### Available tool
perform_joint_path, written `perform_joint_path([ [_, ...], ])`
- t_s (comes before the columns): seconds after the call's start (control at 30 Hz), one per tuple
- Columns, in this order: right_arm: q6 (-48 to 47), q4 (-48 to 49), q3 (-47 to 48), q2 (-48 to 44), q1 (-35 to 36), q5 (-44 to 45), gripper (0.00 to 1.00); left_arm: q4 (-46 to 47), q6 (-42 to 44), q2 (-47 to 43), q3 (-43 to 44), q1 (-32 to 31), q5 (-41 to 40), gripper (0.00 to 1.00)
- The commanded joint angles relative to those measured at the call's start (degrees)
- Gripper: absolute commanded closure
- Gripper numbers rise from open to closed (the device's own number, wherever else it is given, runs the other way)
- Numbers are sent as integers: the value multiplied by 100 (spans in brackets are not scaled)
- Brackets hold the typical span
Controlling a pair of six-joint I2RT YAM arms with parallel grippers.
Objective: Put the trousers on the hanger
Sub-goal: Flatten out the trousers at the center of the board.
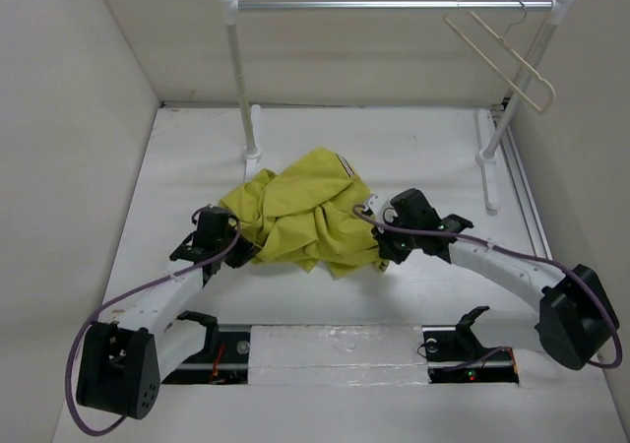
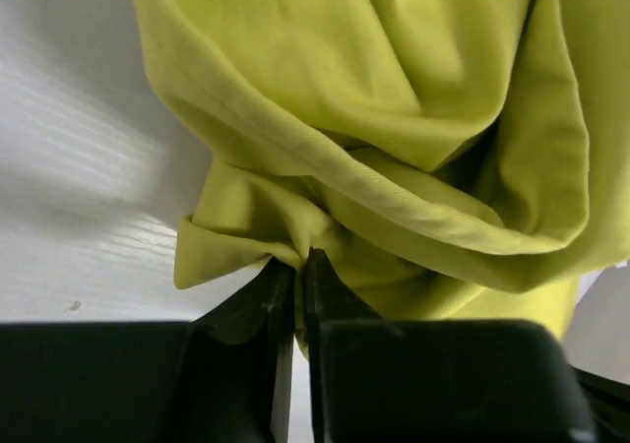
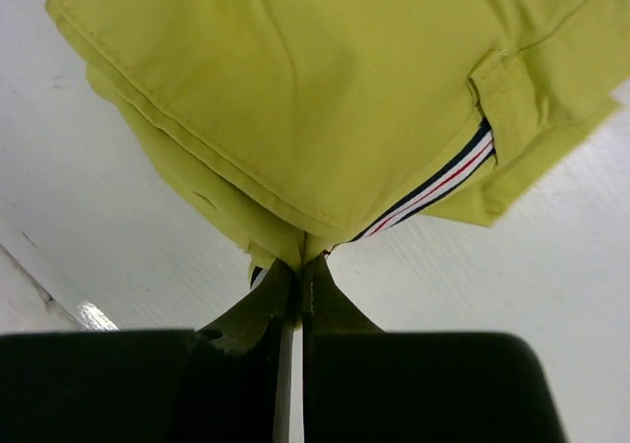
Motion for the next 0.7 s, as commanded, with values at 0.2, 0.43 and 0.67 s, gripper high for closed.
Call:
perform_joint_path([
  [0.2, -936, -2566, 3332, -996, 40, 1742, 100, -939, 1084, -279, 3411, 429, -1292, 100],
  [0.43, -1183, -4020, 3331, -1538, 197, -337, 100, -1793, 2008, 222, 5909, 658, -2647, 100],
  [0.67, -883, -3413, 437, -1981, 418, -1290, 100, -2012, 2062, -401, 4796, 658, -3359, 100],
])
